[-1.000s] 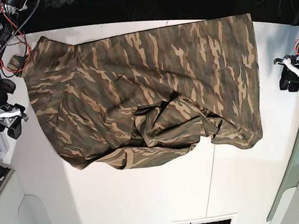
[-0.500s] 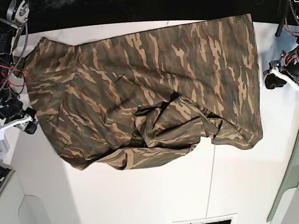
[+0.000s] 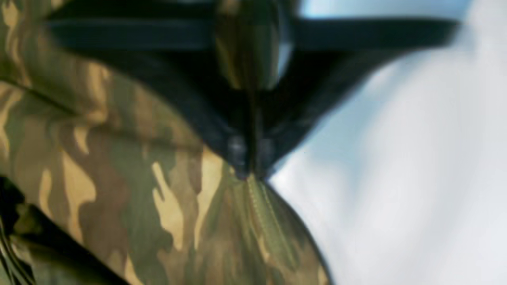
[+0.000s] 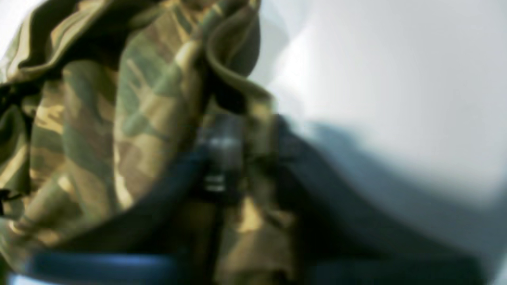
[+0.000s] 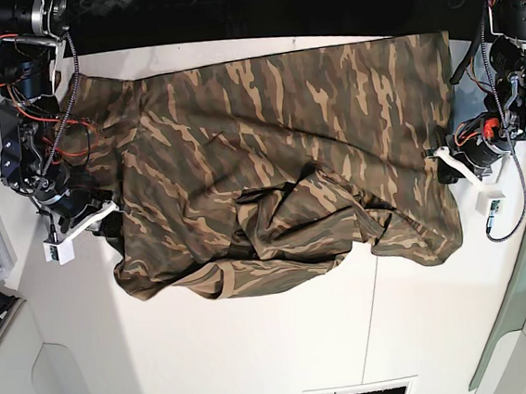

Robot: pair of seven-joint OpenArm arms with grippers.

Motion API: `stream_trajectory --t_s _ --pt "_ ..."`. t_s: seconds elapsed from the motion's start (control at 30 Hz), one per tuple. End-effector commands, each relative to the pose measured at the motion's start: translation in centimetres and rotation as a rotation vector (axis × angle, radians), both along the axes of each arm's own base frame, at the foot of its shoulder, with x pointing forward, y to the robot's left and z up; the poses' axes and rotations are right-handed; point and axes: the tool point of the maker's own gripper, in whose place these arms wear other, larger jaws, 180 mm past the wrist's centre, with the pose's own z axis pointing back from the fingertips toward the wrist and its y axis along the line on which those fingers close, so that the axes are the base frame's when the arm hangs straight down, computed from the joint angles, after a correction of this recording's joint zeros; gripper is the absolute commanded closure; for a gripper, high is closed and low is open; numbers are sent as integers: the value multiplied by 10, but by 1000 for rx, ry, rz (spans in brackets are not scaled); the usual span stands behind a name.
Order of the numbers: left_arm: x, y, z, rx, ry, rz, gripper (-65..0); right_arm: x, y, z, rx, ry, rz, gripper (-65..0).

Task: Layout the t-shirt on the table in an organized manner, then fold the t-shirt properly
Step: 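Release the t-shirt and drag it flatter with both grippers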

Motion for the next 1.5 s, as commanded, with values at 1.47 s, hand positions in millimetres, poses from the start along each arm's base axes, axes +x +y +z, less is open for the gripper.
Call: stream_trajectory --t_s 1.47 --pt "-39 41 65 104 54 -233 -234 -11 -45 115 -75 -326 10 -253"
